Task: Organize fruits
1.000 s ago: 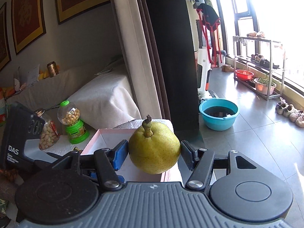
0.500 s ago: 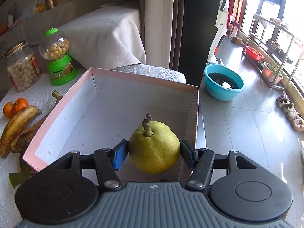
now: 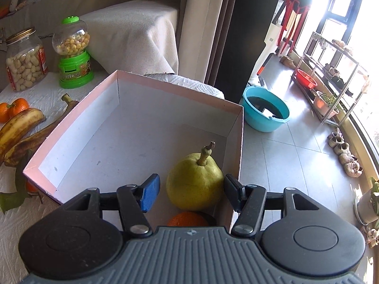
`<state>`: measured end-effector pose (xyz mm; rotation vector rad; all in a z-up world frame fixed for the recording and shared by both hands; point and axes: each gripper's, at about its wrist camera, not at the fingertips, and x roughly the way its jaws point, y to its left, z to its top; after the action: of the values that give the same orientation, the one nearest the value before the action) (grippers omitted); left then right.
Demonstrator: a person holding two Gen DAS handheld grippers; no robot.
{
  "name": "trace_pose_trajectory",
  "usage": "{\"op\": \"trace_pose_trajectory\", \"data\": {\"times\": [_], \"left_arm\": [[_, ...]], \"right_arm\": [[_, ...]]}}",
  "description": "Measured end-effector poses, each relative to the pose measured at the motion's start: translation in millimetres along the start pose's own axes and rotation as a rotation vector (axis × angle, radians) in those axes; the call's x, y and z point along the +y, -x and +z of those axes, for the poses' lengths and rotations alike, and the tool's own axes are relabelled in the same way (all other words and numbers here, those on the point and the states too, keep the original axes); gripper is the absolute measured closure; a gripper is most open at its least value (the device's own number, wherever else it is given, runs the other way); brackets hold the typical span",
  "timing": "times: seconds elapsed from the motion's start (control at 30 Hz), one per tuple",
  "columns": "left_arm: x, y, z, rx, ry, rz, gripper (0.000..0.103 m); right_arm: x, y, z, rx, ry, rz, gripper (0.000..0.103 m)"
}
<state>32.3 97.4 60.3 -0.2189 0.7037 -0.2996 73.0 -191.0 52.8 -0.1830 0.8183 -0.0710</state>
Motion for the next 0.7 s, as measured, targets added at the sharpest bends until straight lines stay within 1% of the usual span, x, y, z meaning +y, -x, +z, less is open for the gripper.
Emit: {"op": "trace_pose_trajectory", "data": {"times": [0.03, 0.13, 0.17, 0.23, 0.33, 0.4, 0.47, 0.53, 0.6, 0.67, 0.7], "left_arm": [[0.5, 1.2, -0.7, 0.0, -0.006, 0.007, 0.052], [2.5, 3.4, -4.0, 0.012, -0.016, 0.026, 0.052], [4.2, 3.0, -5.0, 0.013, -0.014, 0.029, 0.052], [9.3, 4.7, -7.9, 0.011, 0.008, 0.033, 0.052], [20.3, 9.3, -12.7, -0.002, 0.063, 0.053, 0.052], [27.5, 13.7, -14.4, -0.013, 0.1, 0.07, 0.052], [35.0, 19.9, -15.3, -0.026, 0.133, 0.09, 0.052], [41.9, 25.4, -16.1, -0.031, 0.157, 0.113, 0.052], [48.3, 29.9, -17.3, -0.034, 0.178, 0.133, 0.052], [53.6, 32.3, -19.6, -0.029, 0.196, 0.143, 0.052], [55.3, 32.9, -20.8, -0.024, 0.202, 0.146, 0.052]], "right_arm": [[2.1, 5.9, -2.1, -0.01, -0.008, -0.001, 0.044], [12.1, 35.6, -11.3, -0.08, -0.02, 0.017, 0.041], [16.6, 47.6, -14.4, -0.107, -0.02, 0.025, 0.038], [27.3, 68.3, -19.5, -0.155, -0.017, 0.059, 0.033], [48.6, 91.4, -26.1, -0.204, -0.003, 0.129, 0.031], [68.7, 101.0, -30.6, -0.218, 0.018, 0.21, 0.028], [93.4, 105.6, -35.6, -0.21, 0.047, 0.31, 0.028], [120.4, 105.0, -40.5, -0.184, 0.079, 0.418, 0.028], [151.3, 100.8, -46.5, -0.139, 0.094, 0.546, 0.028], [174.6, 93.9, -47.9, -0.104, 0.079, 0.652, 0.028], [183.1, 89.0, -46.5, -0.089, 0.06, 0.69, 0.028]]}}
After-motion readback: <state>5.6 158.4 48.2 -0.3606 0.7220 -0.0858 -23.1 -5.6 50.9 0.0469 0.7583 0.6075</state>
